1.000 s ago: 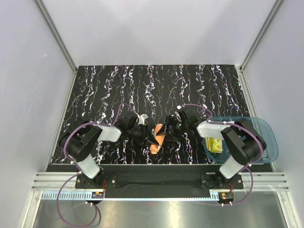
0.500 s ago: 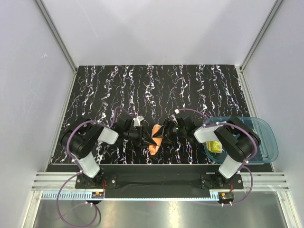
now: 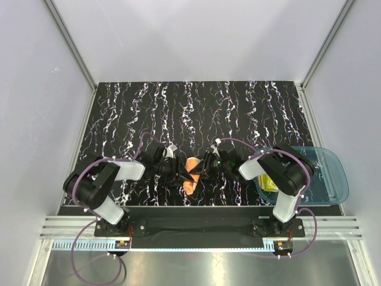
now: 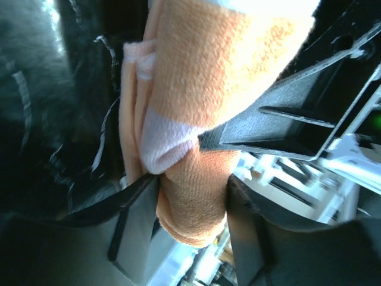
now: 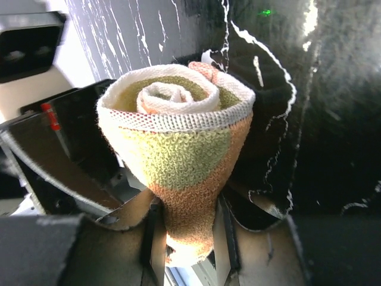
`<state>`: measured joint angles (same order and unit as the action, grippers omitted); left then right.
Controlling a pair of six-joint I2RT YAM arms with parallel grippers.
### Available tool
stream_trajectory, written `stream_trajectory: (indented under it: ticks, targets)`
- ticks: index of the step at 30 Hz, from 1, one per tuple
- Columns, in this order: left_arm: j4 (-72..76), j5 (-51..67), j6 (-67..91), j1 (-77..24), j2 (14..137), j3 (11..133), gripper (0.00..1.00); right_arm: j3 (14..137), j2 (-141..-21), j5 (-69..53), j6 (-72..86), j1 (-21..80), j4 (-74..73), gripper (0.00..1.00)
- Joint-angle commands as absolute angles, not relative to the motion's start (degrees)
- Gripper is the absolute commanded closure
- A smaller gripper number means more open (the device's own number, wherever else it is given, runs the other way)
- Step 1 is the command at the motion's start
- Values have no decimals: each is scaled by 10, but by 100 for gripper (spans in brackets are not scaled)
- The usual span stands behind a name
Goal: Roll the towels
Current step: Place the rolled towel into the container
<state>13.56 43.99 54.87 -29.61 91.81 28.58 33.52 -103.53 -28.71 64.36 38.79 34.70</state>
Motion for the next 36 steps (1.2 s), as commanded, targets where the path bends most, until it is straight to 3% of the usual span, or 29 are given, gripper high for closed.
stream_trajectory:
  ticks: [1, 15, 19, 28, 31, 35, 36]
  targets:
    - [-60, 277, 442, -298, 885, 306, 44, 336, -1061, -273, 637, 401, 336, 90]
    - [-155, 144, 410, -335, 853, 341, 43, 341, -1065, -277, 637, 401, 334, 95]
    - [-182, 115, 400, -352, 839, 361, 36, 341, -1063, -275, 631, 400, 323, 95]
    - [-200, 71, 379, -381, 839, 387, 32, 345, -1065, -279, 629, 400, 321, 96]
    - [-175, 84, 383, -387, 856, 377, 34, 345, -1065, -280, 629, 401, 320, 96]
    - [-139, 90, 396, -389, 887, 352, 44, 345, -1063, -281, 631, 400, 320, 96]
    - [-119, 94, 398, -389, 891, 346, 50, 345, -1062, -282, 630, 401, 320, 97]
